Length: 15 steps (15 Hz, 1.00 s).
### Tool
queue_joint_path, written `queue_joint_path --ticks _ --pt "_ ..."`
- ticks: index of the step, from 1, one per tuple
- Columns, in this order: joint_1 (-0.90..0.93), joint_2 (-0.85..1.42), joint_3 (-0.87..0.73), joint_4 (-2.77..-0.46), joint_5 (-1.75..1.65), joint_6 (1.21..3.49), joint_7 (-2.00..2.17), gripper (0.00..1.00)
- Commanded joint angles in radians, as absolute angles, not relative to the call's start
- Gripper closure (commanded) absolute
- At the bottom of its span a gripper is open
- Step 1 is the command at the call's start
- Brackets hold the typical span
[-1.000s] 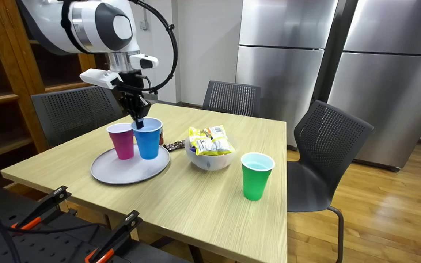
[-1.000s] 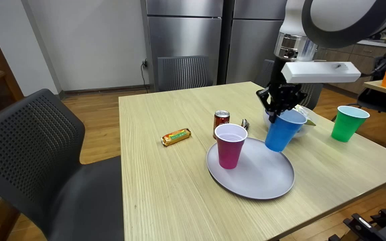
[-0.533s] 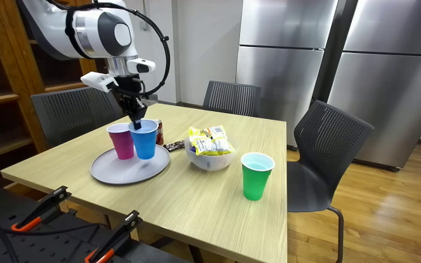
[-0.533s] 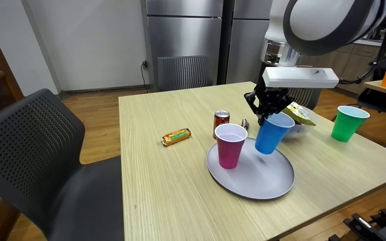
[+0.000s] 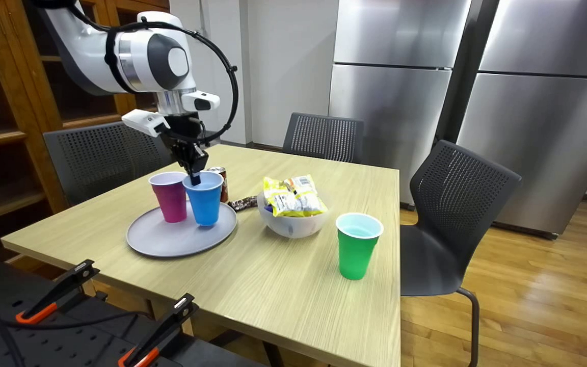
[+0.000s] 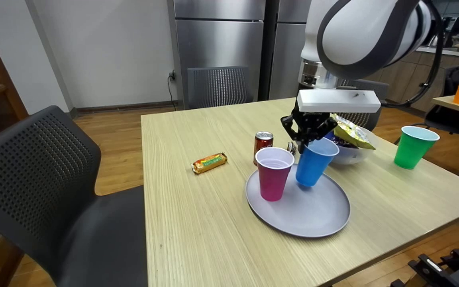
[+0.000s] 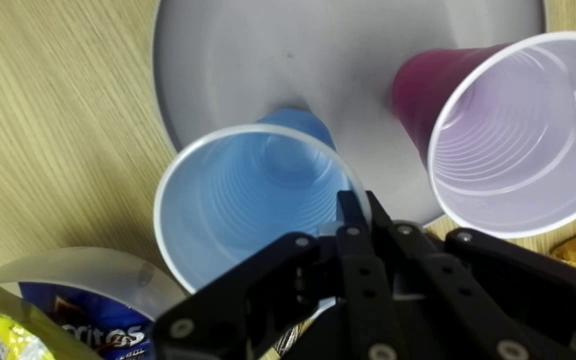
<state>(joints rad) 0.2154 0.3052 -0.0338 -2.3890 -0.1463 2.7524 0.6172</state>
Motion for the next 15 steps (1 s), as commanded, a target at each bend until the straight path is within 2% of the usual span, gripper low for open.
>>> queue_joint_path --ticks 1,9,10,11,15 --pt "0.241 0.342 -0.054 -2.340 -0.143 2.748 0.632 0.99" --pt "0.269 0.380 -0.073 -2.305 -0.146 2.736 0.630 0.97" --pt "0.272 0.380 -0.074 -2.305 -0.146 2.733 0.630 0.71" --pt "0.273 0.378 -0.074 -2.307 -0.144 2.732 0.628 0.70" --pt "0.277 0.359 -0.073 -2.324 -0.140 2.739 0.621 0.42"
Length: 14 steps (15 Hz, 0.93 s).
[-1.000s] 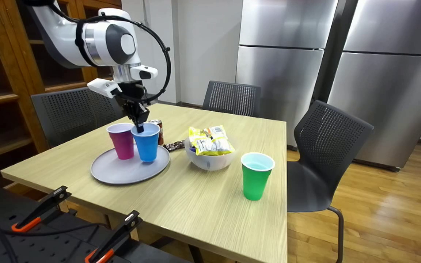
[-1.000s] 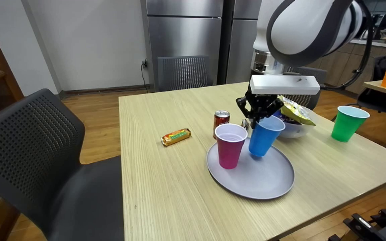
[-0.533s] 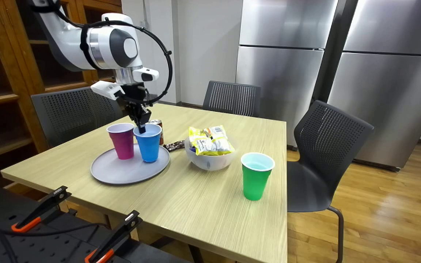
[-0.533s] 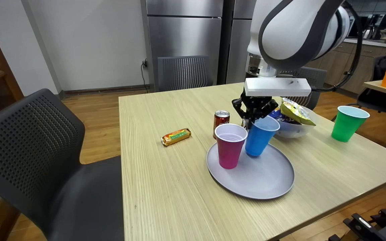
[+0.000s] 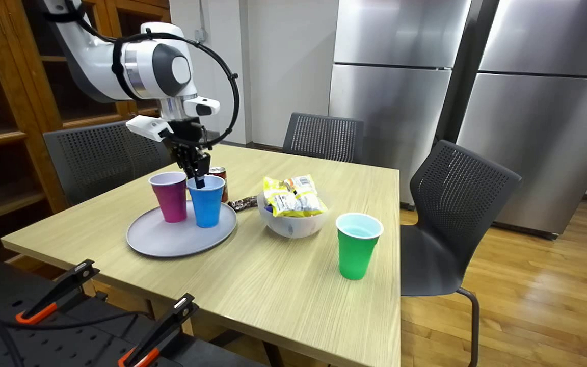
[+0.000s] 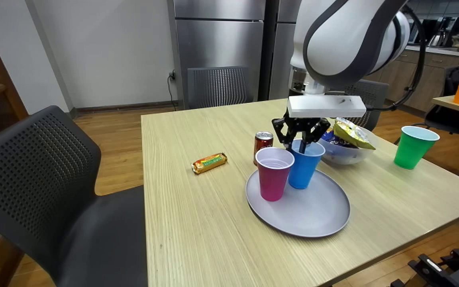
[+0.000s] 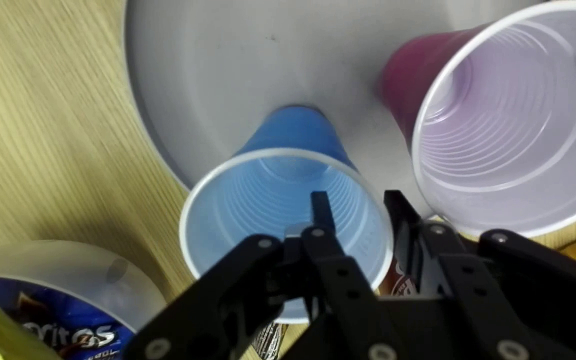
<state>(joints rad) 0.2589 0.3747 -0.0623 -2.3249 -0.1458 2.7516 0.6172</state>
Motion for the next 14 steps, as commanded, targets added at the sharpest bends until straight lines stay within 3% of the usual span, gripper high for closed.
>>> queue_joint_path --ticks 1,5,14 --pt "0.277 0.351 -0.072 -2.330 -0.139 2.743 0.619 0.33" --pt "0.271 0.317 -0.069 -2.356 -0.138 2.756 0.606 0.03" --pt "0.225 0.190 -0.081 -2.471 -0.139 2.831 0.564 0.00"
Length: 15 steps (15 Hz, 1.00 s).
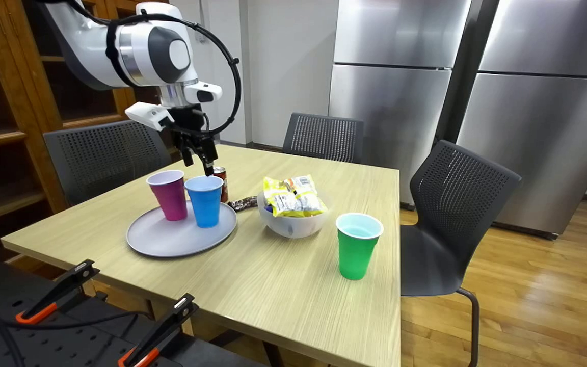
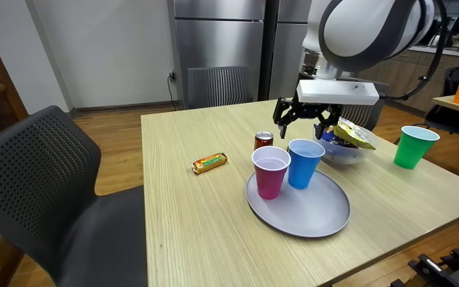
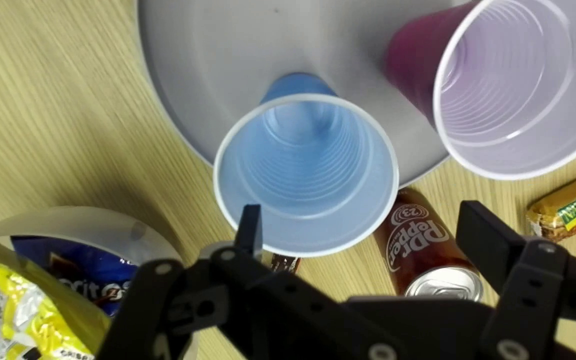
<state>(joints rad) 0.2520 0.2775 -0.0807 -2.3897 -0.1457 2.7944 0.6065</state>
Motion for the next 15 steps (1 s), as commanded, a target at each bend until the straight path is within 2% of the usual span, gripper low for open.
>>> queue_joint_path --ticks 1,15 --pt "0.217 0.169 -0.083 -2.491 -0.140 2.844 0.558 0.00" --pt "-0.030 -0.082 -0.108 -2.687 0.038 2.894 0.220 0.00"
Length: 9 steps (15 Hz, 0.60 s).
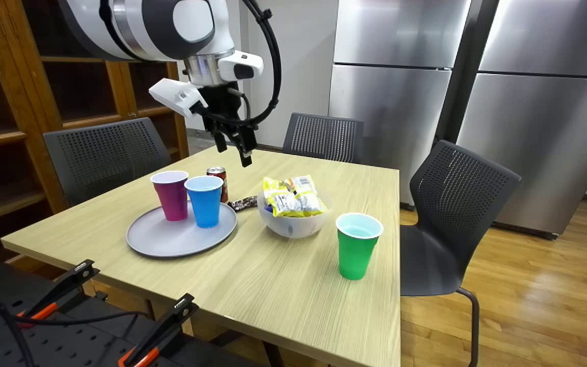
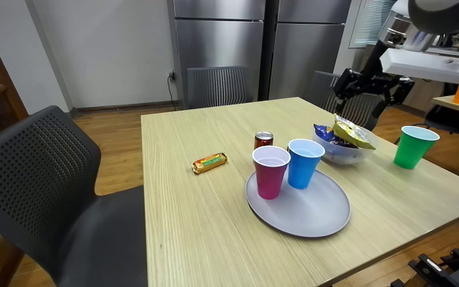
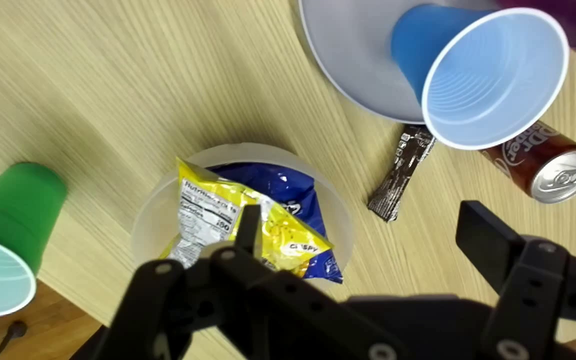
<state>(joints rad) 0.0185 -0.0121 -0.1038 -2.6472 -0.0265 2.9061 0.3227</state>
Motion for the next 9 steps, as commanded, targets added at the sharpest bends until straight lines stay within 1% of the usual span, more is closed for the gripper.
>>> queue_joint_path --ticks 1,9 --pt "-0.044 -0.091 -0.118 -2.689 0.064 2.887 0.182 0.00" --pt "-0.168 -0.091 -0.220 -2.667 0.095 2.864 0.076 0.00"
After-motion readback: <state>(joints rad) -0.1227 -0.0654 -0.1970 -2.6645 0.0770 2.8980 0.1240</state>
